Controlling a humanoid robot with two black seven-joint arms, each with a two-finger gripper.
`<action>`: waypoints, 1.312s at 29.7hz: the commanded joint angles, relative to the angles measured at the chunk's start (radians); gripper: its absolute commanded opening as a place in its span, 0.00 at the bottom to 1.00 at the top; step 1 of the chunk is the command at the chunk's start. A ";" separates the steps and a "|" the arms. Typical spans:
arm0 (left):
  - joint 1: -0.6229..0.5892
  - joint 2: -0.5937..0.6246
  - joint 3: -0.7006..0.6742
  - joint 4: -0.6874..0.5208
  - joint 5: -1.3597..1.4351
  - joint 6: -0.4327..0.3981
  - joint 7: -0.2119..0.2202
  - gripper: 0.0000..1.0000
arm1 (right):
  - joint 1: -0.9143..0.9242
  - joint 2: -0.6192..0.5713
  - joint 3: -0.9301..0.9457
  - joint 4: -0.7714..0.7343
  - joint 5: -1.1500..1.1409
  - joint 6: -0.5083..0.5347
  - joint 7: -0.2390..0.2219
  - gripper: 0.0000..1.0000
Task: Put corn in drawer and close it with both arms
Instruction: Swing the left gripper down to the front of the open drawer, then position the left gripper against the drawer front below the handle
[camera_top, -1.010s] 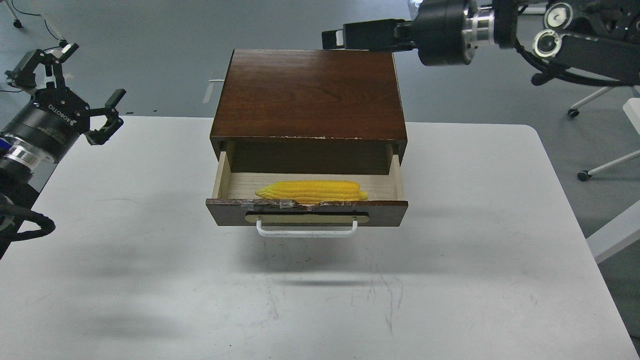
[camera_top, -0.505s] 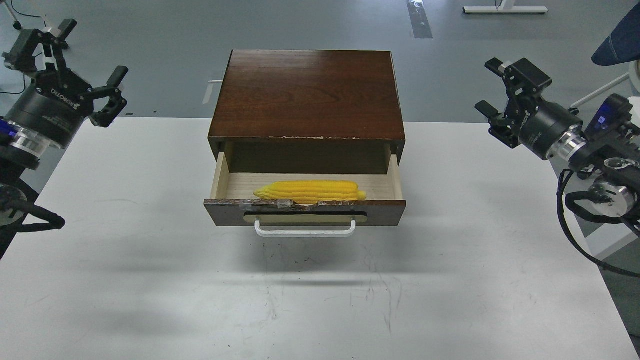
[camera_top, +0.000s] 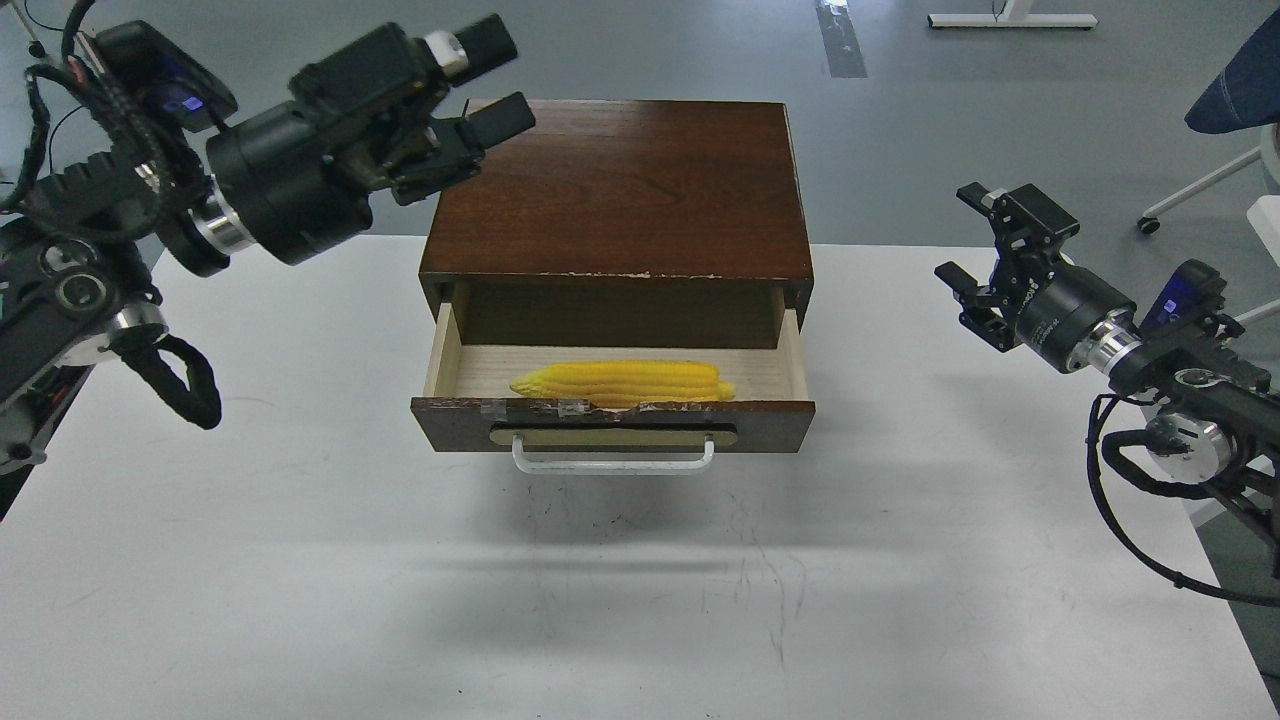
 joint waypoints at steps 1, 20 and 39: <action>0.017 -0.050 0.022 -0.090 0.183 0.000 0.000 0.96 | -0.006 -0.001 0.000 0.000 0.000 0.000 0.000 1.00; 0.358 -0.051 0.260 -0.123 0.230 0.000 0.000 0.00 | -0.029 -0.003 -0.003 0.000 0.000 0.000 0.000 1.00; 0.454 -0.057 0.262 0.058 0.214 0.205 0.000 0.00 | -0.038 0.000 -0.006 0.005 0.000 0.000 0.000 1.00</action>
